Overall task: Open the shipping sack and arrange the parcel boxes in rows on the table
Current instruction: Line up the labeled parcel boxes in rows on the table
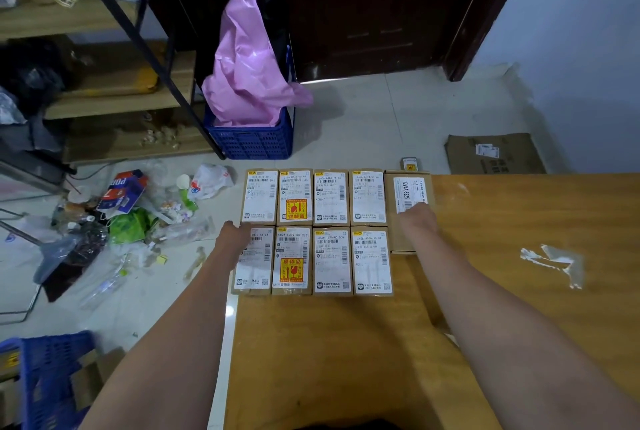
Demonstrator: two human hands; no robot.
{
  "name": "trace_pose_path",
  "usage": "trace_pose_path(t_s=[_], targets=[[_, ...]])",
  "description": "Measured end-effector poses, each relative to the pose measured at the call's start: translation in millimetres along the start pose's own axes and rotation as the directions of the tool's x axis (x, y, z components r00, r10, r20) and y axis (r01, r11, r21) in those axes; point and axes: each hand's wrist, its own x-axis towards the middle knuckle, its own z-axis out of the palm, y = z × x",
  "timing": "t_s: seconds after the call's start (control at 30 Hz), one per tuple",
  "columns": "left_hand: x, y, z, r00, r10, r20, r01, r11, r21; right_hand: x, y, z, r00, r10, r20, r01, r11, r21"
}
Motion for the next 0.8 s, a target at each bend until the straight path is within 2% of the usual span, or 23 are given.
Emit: trace_pose_path(t_s=[0.13,0.27,0.6,0.8], targets=[[-7,-9,-6,0.999,-0.011,0.039,0.011,1.0,-0.017,-21,0,8,0.993,-0.01,0.116,0.022,0.994,-0.105],[11,-31,-8,0.995,-0.025,0.097,0.029,0.999,-0.041,-31,3,16,0.987,-0.019,0.162,0.037,0.994,-0.106],[-30,-29,-8,0.983,-0.075,0.167,0.084,0.995,-0.049,-31,5,21,0.987,-0.022,0.157,0.019,1.0,0.019],[-27,-39,-10,0.971,-0.095,0.221,0.118,0.989,-0.092,-31,5,22,0.989,-0.039,0.144,0.038,0.999,0.011]])
